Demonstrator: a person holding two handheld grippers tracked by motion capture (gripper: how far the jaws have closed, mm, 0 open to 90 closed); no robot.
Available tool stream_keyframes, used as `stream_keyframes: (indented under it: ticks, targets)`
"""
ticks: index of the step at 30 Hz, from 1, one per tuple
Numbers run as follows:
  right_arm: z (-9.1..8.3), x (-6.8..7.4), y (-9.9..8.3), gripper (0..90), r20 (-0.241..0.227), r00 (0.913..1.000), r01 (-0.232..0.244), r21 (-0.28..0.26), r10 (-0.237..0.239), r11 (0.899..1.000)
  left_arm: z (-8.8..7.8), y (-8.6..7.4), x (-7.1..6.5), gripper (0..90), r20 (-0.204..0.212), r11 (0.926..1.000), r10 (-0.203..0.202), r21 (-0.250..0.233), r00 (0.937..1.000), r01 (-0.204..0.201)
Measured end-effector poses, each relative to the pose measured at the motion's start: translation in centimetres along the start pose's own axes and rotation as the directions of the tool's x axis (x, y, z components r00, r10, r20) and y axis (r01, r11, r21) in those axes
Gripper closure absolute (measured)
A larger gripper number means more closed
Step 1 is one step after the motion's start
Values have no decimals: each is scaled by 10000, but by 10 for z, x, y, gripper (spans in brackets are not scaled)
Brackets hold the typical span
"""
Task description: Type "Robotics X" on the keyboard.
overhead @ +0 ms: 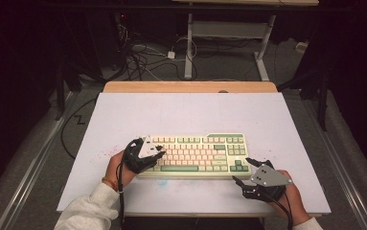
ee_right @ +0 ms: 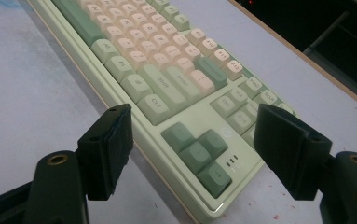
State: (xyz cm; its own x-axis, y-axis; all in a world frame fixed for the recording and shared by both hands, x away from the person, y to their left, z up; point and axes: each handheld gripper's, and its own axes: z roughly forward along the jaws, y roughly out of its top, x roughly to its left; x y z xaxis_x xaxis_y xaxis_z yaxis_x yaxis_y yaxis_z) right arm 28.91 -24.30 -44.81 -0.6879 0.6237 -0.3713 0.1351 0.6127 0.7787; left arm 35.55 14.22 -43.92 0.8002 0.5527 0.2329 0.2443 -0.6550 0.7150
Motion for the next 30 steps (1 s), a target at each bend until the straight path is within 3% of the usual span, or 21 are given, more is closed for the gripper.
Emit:
stream_keyframes:
  ticks: [6,9,15,17,30]
  targets:
    - [0,0,0,293,-25,10000,0,14,0,10000,-4,1,-1,567,-146,9987,173,-480,9997,-180]
    - [0,0,0,293,-15,10000,-11,11,11,10000,-4,2,-2,460,-279,9990,242,-365,9993,-252]
    - [0,0,0,293,-28,10000,-1,-4,1,10000,-6,1,-1,336,-563,9976,-57,-686,9984,18]
    - [0,0,0,293,-19,10000,-5,-5,5,10000,-8,1,-1,207,-920,9960,-217,-887,9955,135]
    - [-1,-2,0,292,-52,9998,-174,-97,173,9998,-17,1,-7,167,-961,9893,-57,-1459,9954,-85]
